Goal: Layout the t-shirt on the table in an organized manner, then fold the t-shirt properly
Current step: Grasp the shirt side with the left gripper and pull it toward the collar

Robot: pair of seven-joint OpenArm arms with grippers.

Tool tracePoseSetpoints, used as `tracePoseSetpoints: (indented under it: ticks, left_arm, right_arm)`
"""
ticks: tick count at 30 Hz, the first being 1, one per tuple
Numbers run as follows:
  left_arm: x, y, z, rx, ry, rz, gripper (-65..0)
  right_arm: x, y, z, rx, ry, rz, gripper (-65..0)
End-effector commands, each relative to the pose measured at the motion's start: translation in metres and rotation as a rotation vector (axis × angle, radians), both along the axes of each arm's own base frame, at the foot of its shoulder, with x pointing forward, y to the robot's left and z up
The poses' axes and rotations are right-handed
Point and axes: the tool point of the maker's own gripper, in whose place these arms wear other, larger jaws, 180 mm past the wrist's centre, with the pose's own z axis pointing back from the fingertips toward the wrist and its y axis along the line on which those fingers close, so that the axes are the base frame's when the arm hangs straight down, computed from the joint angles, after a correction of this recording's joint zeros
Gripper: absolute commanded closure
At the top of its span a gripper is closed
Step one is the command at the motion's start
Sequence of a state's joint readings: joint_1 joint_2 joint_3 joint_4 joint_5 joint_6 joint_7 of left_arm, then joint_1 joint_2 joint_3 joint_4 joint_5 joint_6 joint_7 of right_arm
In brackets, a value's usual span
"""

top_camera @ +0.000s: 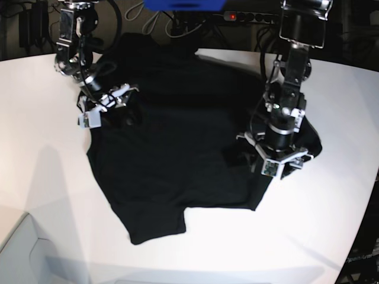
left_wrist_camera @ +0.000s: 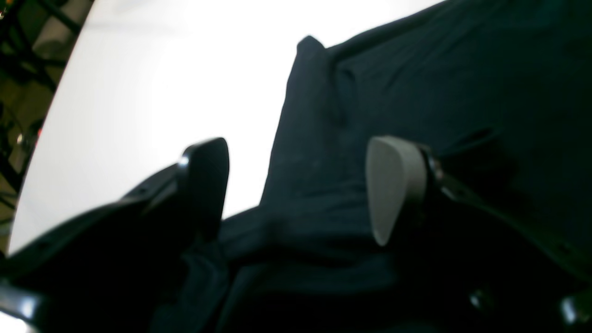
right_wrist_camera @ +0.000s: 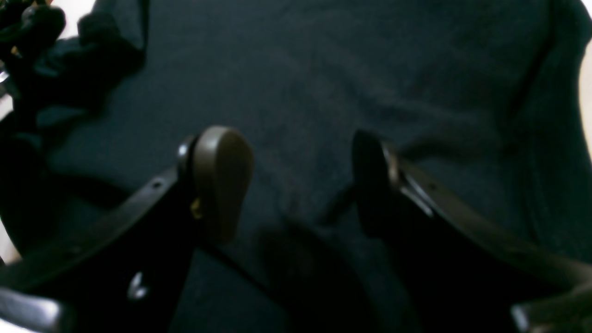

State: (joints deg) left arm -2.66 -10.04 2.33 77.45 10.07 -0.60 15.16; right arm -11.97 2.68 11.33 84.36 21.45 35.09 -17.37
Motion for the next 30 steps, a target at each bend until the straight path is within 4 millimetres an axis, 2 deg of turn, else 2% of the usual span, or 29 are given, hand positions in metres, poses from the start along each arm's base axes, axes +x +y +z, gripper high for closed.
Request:
tracePoseSetpoints:
  ticks: [1, 5, 7, 10, 15, 18, 23, 25, 28, 30]
  left_arm:
    - [0.008, 0.01, 0.011, 0.014, -0.038, 0.019, -45.0]
    - [0.002, 0.009, 0.0, 0.023, -0.007, 0.01, -44.9]
    - [-0.015, 0.011, -0.016, 0.03, 0.036, 0.01, -44.9]
    - [-0.036, 0.018, -0.021, 0.063, 0.081, 0.001, -44.8]
    - [-0.073, 0.024, -0.018, 0.132, 0.217, -0.003, -44.8]
    - [-0.084, 0.025, -0.007, 0.145, 0.239, 0.003, -44.8]
    - [-0.082, 0.006, 0.032, 0.113, 0.134, -0.03, -44.8]
    - [-0.076, 0.001, 0.04, 0.091, 0.107, -0.028, -44.8]
    - [-0.049, -0.015, 0.062, 0.03, 0.034, -0.012, -44.8]
    - [-0.033, -0.021, 0.053, -0.001, 0.05, 0.007, -44.8]
  right_arm:
    - [0.008, -0.001, 0.014, 0.015, -0.054, -0.004, -37.7]
    - [0.008, -0.001, 0.014, 0.015, -0.054, -0.004, -37.7]
    - [0.008, -0.001, 0.015, 0.015, -0.055, -0.004, -37.7]
    - [0.01, -0.002, 0.015, 0.012, -0.058, -0.004, -37.7]
    - [0.014, -0.002, 0.015, 0.016, -0.06, -0.004, -37.7]
    - [0.016, -0.002, 0.012, 0.018, -0.052, -0.005, -37.7]
    - [0.015, 0.0, 0.001, 0.033, -0.024, -0.007, -37.7]
    - [0.015, 0.0, 0.001, 0.033, -0.024, -0.007, -37.7]
    - [0.014, 0.007, 0.001, 0.036, -0.022, 0.015, -37.7]
    - [0.014, 0.014, 0.001, 0.038, -0.024, 0.035, -37.7]
